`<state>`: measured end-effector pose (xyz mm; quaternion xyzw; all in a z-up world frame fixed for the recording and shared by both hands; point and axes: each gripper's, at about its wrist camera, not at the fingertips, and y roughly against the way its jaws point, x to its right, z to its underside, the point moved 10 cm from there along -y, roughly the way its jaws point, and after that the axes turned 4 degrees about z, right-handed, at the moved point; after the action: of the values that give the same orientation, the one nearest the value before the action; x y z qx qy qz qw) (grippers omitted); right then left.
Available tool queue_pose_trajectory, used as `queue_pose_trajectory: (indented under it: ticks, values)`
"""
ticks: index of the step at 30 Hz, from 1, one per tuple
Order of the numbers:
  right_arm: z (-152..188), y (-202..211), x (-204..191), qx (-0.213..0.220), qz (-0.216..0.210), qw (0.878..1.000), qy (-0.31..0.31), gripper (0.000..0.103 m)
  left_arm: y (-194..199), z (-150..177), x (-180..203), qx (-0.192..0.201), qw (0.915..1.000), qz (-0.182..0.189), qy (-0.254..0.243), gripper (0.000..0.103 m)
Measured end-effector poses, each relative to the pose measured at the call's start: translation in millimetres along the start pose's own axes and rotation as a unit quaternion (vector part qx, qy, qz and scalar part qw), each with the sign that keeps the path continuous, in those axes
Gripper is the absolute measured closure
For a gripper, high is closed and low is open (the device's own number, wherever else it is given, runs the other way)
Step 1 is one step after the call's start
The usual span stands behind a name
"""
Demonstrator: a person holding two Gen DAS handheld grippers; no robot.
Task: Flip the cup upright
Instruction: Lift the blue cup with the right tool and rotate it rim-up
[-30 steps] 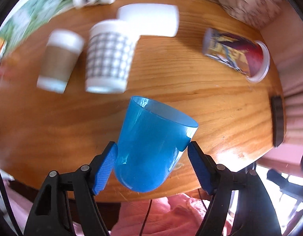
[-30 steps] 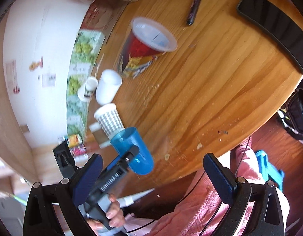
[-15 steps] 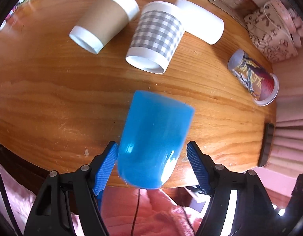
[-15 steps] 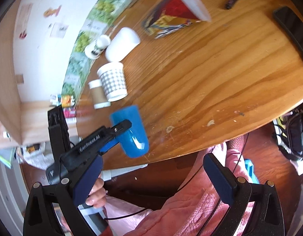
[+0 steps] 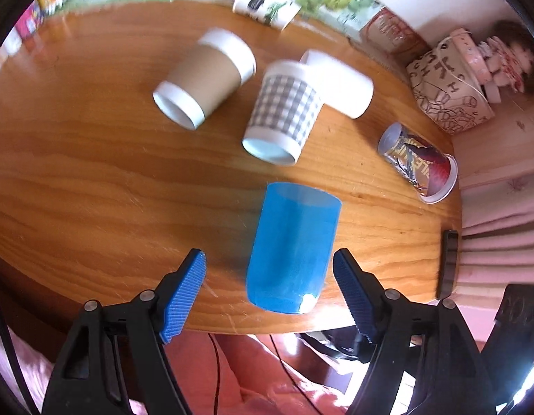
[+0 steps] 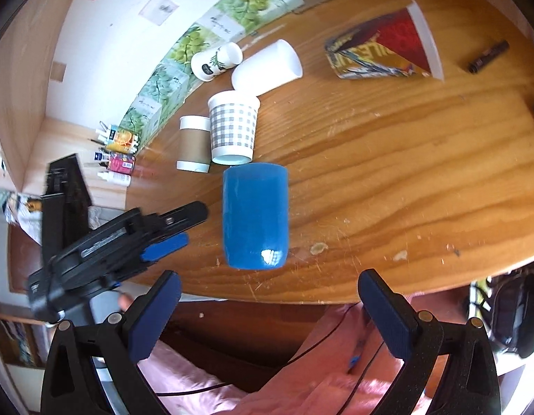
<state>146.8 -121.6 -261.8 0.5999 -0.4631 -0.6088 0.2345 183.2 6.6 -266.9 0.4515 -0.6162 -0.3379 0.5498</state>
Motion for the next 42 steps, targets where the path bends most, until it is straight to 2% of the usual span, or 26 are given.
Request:
queue_pose_trajectory:
  ticks: [5,12,15,21,26,34,42]
  values:
    - [-6,-8,-11,0.049,0.001,0.998,0.031,0.000,15,-6,-3,0.068,0.9962,-0.020,-0.052,0.024]
    - [-15,-17,-33,0.116,0.003,0.990,0.077,0.000,37,-19,-16,0.154,0.9826,-0.032,-0.098,0.024]
    - [-21,-26,-38,0.122,0.016,0.990,0.075,0.000,45,-23,-27,0.179,0.9771,-0.046,-0.106,0.024]
    - [-31,-41,-42,0.135,0.046,0.988,0.051,0.000,45,-27,-55,0.179,0.9756,-0.047,-0.118,0.024]
    - [-36,-56,-44,0.140,0.072,0.987,0.038,0.002,47,-29,-61,0.181,0.9717,-0.039,-0.147,0.024]
    - [-44,-78,-53,0.148,0.117,0.981,0.039,0.005,47,-36,-57,0.171,0.9635,-0.014,-0.206,0.024]
    - [-48,-100,-58,0.135,0.150,0.979,0.042,0.013,59,-42,-54,0.171,0.9601,0.031,-0.219,0.024]
